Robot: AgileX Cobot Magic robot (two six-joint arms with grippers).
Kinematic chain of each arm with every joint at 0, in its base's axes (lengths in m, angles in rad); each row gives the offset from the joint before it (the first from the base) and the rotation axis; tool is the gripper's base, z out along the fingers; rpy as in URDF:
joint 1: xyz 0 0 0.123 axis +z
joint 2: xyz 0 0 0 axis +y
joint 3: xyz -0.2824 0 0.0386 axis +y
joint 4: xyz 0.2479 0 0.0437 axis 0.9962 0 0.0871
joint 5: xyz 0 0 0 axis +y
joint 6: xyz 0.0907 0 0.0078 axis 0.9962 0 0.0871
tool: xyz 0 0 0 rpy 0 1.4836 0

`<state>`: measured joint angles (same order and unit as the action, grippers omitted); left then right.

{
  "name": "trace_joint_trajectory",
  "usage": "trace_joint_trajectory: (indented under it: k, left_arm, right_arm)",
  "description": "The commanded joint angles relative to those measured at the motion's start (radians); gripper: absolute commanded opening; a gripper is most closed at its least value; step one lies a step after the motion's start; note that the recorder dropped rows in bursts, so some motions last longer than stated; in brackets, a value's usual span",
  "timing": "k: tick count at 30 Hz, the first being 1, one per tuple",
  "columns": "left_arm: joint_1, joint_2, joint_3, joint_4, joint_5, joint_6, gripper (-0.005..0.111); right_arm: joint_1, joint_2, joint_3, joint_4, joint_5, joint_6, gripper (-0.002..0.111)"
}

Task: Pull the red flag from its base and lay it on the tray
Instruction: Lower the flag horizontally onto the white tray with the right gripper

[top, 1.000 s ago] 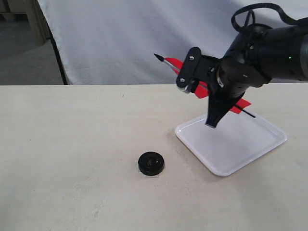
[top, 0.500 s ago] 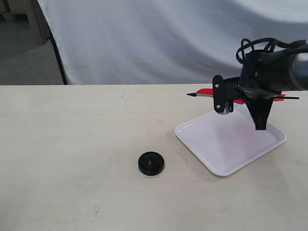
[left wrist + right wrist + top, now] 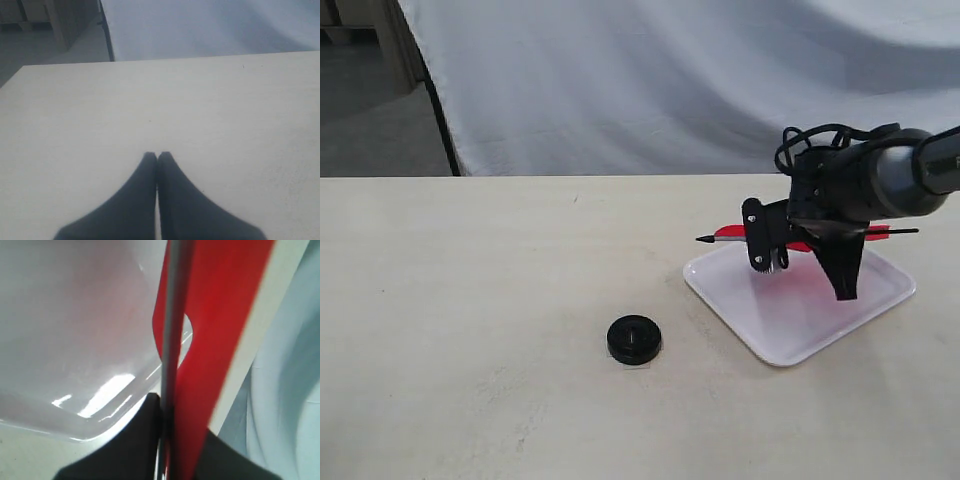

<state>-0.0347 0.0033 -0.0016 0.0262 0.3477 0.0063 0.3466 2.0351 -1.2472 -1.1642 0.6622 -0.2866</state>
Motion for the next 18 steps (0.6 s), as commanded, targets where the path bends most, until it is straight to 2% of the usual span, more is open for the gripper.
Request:
trace_joint_trajectory:
  k: [1,10,12,18]
  left_arm:
    - [0.002,-0.003,0.002,0.003,-0.005,-0.006,0.0]
    - [0.002,-0.003,0.002,0.003,-0.005,-0.006,0.0]
    - [0.002,-0.003,0.002,0.003,-0.005,-0.006,0.0]
    - [0.002,-0.003,0.002,0.003,-0.005,-0.006,0.0]
  right_arm:
    - [0.004,0.039,-0.007,-0.016,0.024,-0.005,0.0]
    - [0.004,0.077,-0.007,-0.065,0.005,0.002,0.001]
    - [0.004,0.077,-0.007,-0.065,0.001,0.002,0.008]
    - [0.004,0.077,-0.007,-0.044,-0.011,0.032,0.05]
